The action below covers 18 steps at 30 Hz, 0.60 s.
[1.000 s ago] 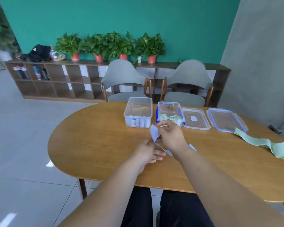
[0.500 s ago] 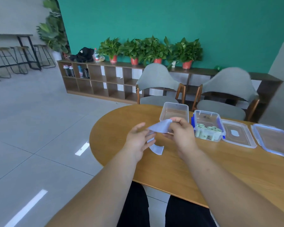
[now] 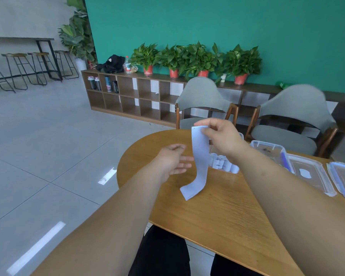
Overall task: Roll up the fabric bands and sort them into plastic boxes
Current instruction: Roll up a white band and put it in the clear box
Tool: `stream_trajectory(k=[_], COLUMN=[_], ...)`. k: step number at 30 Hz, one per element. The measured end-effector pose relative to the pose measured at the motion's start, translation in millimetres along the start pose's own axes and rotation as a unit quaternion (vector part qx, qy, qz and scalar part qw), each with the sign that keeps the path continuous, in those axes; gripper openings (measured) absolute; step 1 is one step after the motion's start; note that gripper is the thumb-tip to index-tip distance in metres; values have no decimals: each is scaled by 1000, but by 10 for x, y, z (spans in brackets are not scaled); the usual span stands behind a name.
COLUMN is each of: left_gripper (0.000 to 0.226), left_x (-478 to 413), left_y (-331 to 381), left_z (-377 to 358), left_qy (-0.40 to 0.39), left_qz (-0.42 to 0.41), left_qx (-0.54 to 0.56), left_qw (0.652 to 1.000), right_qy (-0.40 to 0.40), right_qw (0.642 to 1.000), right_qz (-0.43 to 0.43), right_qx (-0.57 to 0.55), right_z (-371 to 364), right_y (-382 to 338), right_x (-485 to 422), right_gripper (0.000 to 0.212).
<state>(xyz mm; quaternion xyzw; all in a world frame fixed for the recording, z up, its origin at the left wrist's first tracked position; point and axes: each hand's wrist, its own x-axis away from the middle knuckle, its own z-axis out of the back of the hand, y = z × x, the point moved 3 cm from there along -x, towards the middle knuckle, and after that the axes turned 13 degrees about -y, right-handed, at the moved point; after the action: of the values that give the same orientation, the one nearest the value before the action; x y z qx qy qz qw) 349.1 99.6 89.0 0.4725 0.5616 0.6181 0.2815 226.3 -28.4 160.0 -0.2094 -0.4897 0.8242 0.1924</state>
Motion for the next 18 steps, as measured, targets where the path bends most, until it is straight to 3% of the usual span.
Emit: stream_trajectory(k=[5, 14, 16, 18], left_gripper=[32, 29, 27, 22], left_x=[-99, -331, -332, -330], left_y=[182, 539, 359, -19], left_z=[-10, 8, 5, -25], left_qy=[-55, -24, 7, 51], left_qz=[2, -144, -125, -55], left_qx=[31, 143, 134, 102], left_qw=[998, 979, 983, 992], right_qy=[-7, 24, 20, -17], right_qw=[998, 991, 994, 998], right_qz=[66, 128, 104, 56], right_qx=[8, -40, -36, -1], right_z=[56, 246, 162, -39], right_y=[-91, -197, -40, 310], right_x=[-134, -210, -117, 44], right_gripper=[22, 22, 26, 26])
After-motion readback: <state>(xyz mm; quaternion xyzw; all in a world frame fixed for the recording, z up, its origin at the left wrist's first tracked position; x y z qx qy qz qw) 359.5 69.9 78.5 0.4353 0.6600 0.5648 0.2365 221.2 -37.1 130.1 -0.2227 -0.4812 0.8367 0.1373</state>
